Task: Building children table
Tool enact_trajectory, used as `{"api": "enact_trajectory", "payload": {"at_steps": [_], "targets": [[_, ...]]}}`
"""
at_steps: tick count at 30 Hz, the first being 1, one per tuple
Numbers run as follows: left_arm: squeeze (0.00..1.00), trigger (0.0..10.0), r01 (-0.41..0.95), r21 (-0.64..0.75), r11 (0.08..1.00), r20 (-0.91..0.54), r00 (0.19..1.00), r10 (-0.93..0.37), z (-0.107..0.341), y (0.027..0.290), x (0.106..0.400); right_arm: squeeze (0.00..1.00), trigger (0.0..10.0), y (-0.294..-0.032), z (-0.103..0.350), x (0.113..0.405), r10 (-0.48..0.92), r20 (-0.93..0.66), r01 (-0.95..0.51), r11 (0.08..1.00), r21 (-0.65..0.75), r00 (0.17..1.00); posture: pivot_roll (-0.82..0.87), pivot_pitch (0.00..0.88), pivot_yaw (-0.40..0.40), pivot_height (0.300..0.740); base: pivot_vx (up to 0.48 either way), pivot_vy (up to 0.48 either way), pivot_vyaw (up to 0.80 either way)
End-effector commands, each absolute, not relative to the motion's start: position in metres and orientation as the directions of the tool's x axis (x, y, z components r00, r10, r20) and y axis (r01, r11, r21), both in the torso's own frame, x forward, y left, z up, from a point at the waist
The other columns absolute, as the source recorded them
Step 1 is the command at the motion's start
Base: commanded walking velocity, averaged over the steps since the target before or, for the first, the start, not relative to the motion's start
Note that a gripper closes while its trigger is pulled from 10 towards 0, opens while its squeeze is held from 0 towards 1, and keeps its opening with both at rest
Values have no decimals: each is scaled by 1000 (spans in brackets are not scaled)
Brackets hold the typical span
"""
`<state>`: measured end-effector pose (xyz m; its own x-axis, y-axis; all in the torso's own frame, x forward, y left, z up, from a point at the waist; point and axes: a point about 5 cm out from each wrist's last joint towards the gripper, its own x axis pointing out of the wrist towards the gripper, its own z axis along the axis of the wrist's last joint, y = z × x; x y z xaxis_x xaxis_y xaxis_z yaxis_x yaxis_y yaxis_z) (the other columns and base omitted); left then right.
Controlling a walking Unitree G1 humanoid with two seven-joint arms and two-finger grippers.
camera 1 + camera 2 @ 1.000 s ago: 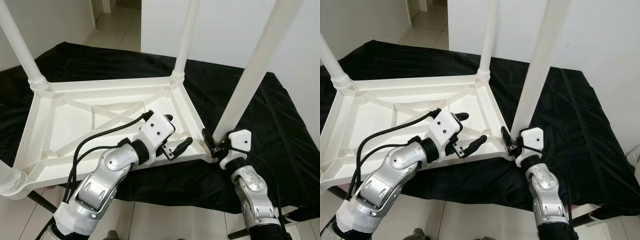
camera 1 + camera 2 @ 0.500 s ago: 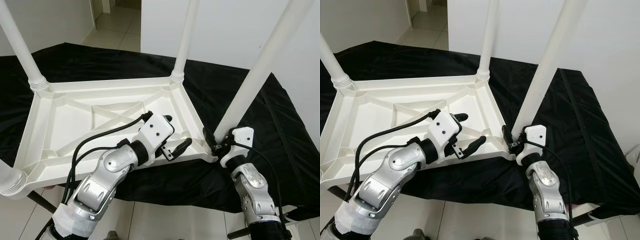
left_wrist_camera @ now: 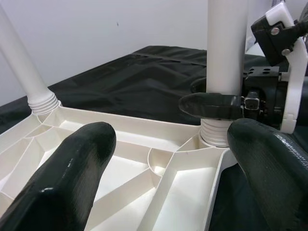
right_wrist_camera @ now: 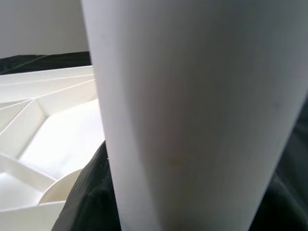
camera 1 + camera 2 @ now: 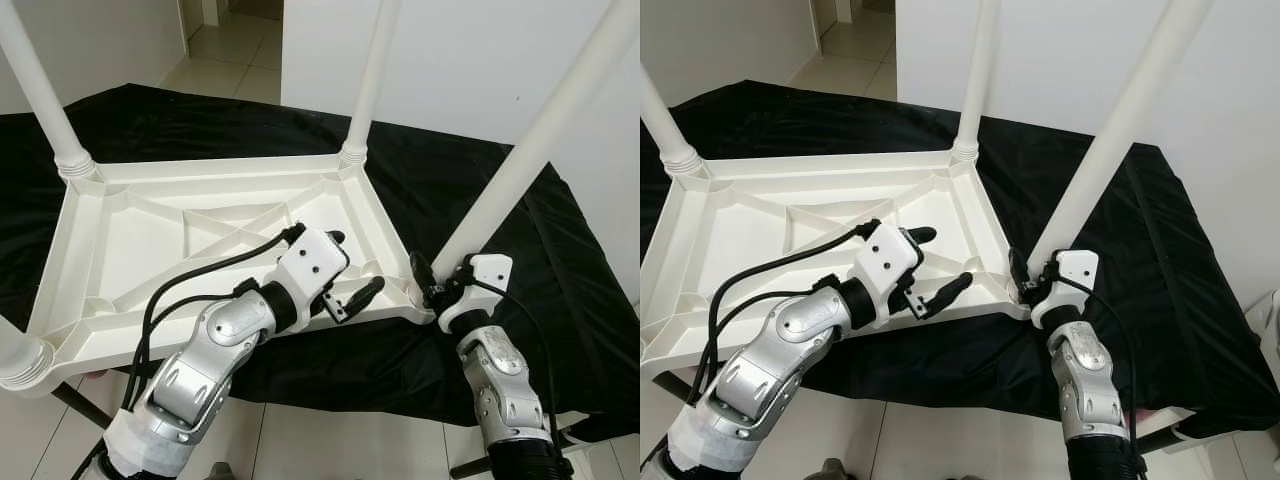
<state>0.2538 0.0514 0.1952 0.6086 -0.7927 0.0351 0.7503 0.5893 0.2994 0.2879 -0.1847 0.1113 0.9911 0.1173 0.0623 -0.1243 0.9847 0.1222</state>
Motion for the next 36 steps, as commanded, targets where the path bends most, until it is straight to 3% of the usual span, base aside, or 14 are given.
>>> {"api": "enact_trajectory", "payload": {"at_steps": [1,26,36], "targets": [[0,10000,763,298,574,20,596,-803,194,52,252,0,10000,-194,57,271,46,-213,-3,980,197,976,149,77,-53,740,0,0,0],[0,10000,757,303,578,21,602,-799,196,54,252,0,10000,-204,29,258,-89,-334,191,938,288,938,155,81,-48,740,0,0,0],[0,10000,757,307,577,20,601,-799,197,55,253,0,10000,-194,42,263,-12,-237,26,998,57,971,154,81,-45,740,0,0,0]]}}
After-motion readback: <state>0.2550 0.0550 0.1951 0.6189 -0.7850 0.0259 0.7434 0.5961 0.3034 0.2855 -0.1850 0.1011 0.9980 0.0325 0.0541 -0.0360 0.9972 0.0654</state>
